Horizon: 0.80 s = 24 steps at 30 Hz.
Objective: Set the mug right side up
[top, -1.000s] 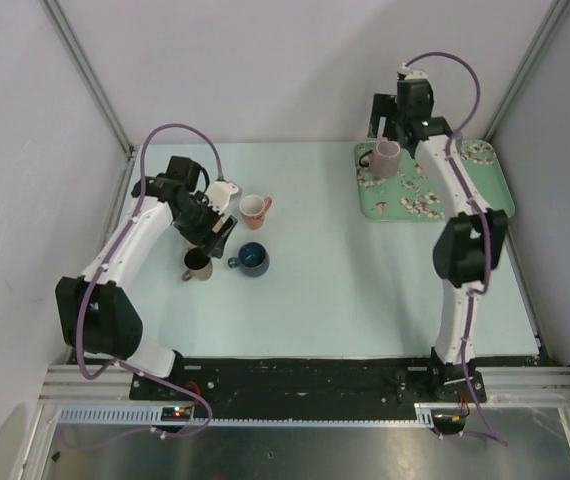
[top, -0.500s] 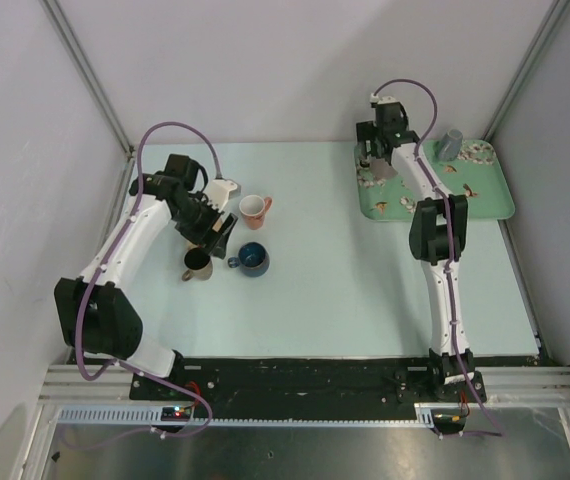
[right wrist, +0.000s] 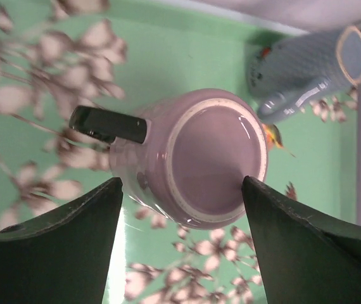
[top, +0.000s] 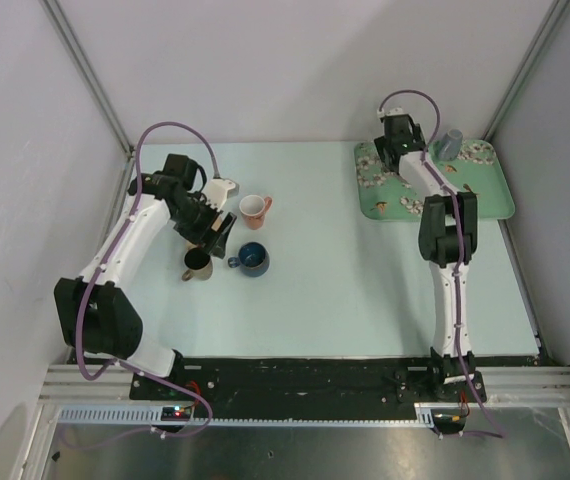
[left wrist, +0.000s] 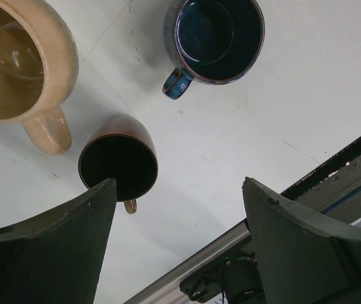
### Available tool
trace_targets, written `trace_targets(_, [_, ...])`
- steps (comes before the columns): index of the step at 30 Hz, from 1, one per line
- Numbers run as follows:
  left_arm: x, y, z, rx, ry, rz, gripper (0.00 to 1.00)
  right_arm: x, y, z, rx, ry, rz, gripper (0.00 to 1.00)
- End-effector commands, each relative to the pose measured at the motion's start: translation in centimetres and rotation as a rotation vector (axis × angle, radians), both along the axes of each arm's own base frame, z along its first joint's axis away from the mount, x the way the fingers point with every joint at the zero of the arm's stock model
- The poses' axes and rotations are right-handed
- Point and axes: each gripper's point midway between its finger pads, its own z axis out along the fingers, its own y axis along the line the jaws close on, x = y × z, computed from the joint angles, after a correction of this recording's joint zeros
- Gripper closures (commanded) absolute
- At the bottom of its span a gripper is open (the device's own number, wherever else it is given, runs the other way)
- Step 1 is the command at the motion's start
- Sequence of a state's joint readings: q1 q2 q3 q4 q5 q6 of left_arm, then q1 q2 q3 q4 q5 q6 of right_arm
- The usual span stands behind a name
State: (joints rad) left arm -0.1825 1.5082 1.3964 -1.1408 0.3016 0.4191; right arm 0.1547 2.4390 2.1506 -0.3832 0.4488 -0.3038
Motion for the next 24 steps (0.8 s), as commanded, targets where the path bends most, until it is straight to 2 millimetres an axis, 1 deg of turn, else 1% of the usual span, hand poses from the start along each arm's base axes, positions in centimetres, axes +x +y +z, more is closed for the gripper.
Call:
trace_targets(1, [0.6, -0.3, 1.3, -0.03, -0.031, 0.004, 0.16, -2.4, -5.3, 3.2, -0.09, 0.007, -0.07, 0.2])
trace_targets(2, [0.6, -0.3, 1.3, -0.03, -0.031, 0.002, 0.16, -2.8, -5.9, 3.7, -0.086, 0.005, -0.076, 0.2])
trace_targets(3, [0.5, -0.3, 1.3, -0.028, -0.03, 0.002, 0.16, -3.1, -6.1, 4.0, -0.077, 0.013, -0.058, 0.19])
trace_targets(4, [0.6, -0.3, 1.3, -0.028, -0.03, 0.001, 0.16, -3.3, -5.6, 4.6, -0.063, 0.015, -0.014, 0.17])
trace_targets(5, [0.6, -0.3, 1.2, -0.027, -0.03, -0.001, 0.15, -3.6, -5.1, 4.8, -0.069, 0.032, 0.037, 0.15])
trace_targets(8, [0.7, -0.3, 1.2, -0.025, -0.031, -0.004, 0.15, -4.1, -2.9, 6.2, -0.087, 0.054, 0.186, 0.08])
trace_targets(10, [0.7, -0.3, 1.1, -0.023, -0.028, -0.005, 0.15, -4.3, -1.8, 7.1, -0.1, 0.07, 0.256, 0.04])
trace_targets(11, [0.7, -0.2, 1.1, -0.022, -0.025, -0.005, 0.15, -4.2, -1.5, 7.8, -0.104, 0.072, 0.282, 0.02])
trace_targets(13, [0.7, -0.2, 0.9, -0.02, -0.02, -0.005, 0.16, -3.8, -1.1, 8.0, -0.091, 0.095, 0.327, 0.01])
trace_targets(14, [0.6, -0.2, 0.8, -0.016, -0.014, -0.005, 0.15, -3.2, -0.7, 8.6, -0.072, 0.089, 0.357, 0.01])
trace_targets(16, [0.7, -0.1, 0.5, -0.009, -0.004, -0.007, 0.15, -2.7, -0.4, 8.0, -0.006, 0.11, 0.395, 0.01])
trace_targets(17, [0.8, -0.1, 0.4, -0.007, -0.002, -0.006, 0.15, -2.4, -0.4, 7.2, 0.028, 0.12, 0.397, 0.01])
trace_targets(18, [0.8, 0.0, 0.3, -0.005, 0.002, -0.005, 0.15, -2.1, -0.1, 6.6, 0.073, 0.121, 0.412, 0.01])
trace_targets(19, [0.9, -0.1, 0.3, -0.005, 0.003, -0.002, 0.15, -1.9, 0.1, 5.5, 0.1, 0.133, 0.42, 0.01])
trace_targets(22, [1.1, -0.2, 0.2, -0.012, 0.008, 0.002, 0.15, -1.1, 0.5, 3.1, 0.081, 0.157, 0.444, 0.01])
trace_targets(24, [1.1, -0.3, 0.0, -0.015, 0.018, 0.002, 0.15, -0.3, 0.4, 2.1, 0.064, 0.145, 0.441, 0.01])
